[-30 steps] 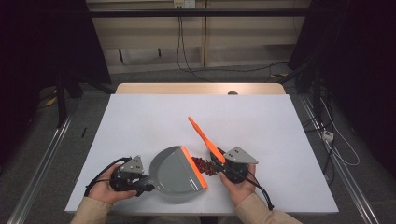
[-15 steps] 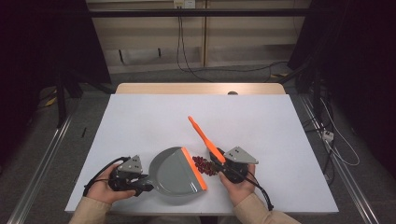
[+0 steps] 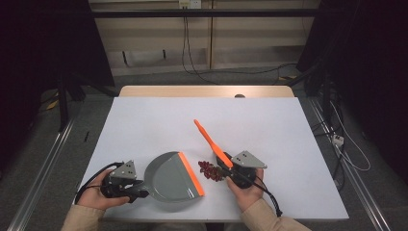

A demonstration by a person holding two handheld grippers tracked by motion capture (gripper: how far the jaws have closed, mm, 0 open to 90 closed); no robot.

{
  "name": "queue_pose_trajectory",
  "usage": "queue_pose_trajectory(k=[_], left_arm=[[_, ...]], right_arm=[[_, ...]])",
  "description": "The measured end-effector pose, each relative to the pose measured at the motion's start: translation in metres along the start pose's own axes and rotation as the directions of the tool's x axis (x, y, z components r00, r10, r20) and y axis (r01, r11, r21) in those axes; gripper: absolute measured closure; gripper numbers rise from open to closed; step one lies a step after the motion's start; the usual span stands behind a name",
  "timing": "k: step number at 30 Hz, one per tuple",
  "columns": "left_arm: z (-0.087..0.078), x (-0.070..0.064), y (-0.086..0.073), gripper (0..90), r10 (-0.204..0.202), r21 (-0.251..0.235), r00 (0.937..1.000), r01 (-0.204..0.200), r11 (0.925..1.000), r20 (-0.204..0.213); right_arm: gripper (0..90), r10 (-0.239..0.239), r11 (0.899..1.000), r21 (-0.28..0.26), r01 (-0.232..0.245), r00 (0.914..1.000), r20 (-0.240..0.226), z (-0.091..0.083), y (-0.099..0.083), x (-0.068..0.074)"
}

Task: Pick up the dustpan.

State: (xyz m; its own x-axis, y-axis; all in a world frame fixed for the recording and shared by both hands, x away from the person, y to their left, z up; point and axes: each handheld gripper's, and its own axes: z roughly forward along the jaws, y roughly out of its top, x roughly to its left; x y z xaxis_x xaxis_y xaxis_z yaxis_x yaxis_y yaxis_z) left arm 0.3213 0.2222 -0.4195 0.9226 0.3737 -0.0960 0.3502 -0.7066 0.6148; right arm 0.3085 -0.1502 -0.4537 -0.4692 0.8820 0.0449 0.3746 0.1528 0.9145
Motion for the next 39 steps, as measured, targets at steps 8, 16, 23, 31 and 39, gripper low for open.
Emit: queue_pose_trajectory(k=[8,16,23,31,39], left_arm=[[0.004,0.000,0.007,55.6,-0.004,-0.028,1.0000,0.004,0.9996,0.001],[0.004,0.000,0.006,46.2,-0.030,-0.052,0.9995,0.030,0.9982,0.005],[0.007,-0.002,0.001,45.2,-0.026,-0.015,0.9996,0.026,0.9996,-0.007],[0.009,-0.004,0.003,62.3,-0.001,0.001,0.9998,0.001,1.0000,-0.022],[0.007,-0.004,0.007,62.5,0.009,-0.004,0.9999,-0.009,1.0000,-0.013]], right_arm=[[69.0,0.006,1.000,-0.001,-0.006,1.0000,0.001,0.000,0.000,0.000],[69.0,0.003,1.000,0.000,-0.003,1.0000,0.001,0.000,0.000,0.001],[69.0,0.006,1.000,0.003,-0.006,1.0000,0.003,0.000,0.000,0.002],[68.9,0.013,1.000,0.000,-0.013,0.9999,0.001,0.000,-0.001,0.007],[68.9,0.026,1.000,-0.004,-0.026,0.9997,0.002,0.000,-0.001,0.011]])
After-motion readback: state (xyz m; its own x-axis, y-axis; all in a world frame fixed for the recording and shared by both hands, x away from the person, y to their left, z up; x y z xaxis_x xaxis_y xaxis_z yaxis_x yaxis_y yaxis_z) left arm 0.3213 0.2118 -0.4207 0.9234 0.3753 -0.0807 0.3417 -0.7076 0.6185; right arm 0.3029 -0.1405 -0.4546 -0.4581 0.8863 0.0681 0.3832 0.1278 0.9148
